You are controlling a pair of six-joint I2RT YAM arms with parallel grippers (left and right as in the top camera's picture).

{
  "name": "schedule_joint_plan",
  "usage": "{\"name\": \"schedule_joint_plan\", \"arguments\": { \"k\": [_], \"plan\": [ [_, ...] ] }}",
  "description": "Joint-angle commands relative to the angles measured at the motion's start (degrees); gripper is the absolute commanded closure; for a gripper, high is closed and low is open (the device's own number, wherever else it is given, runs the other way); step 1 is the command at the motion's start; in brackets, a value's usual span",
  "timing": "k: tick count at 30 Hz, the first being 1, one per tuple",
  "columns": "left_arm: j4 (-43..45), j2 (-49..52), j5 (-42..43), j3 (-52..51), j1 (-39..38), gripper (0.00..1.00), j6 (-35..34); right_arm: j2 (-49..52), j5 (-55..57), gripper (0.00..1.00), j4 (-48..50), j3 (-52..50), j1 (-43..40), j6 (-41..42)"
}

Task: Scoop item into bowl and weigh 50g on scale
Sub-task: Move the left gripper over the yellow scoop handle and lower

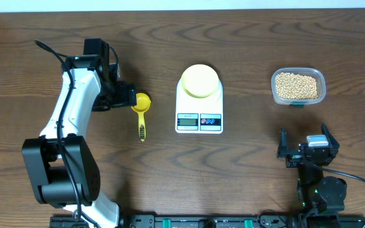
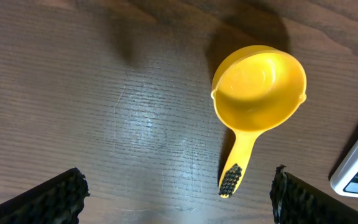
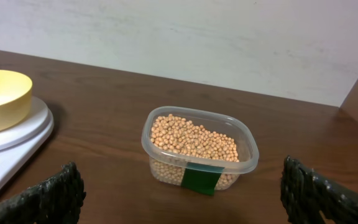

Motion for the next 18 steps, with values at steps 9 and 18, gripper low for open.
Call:
{"name": "schedule_joint_plan", "arguments": {
  "k": [9,18],
  "plan": [
    [1.1,0.5,0.3,0.2,0.2,0.04,1.2,-0.1,-0.1,0.01,-0.2,-0.1,-0.3,-0.8],
    [1.6,0.6,0.3,0.2,0.2,0.04,1.2,-0.1,-0.1,0.01,-0.2,-0.1,-0.3,-0.8]
  ]
}}
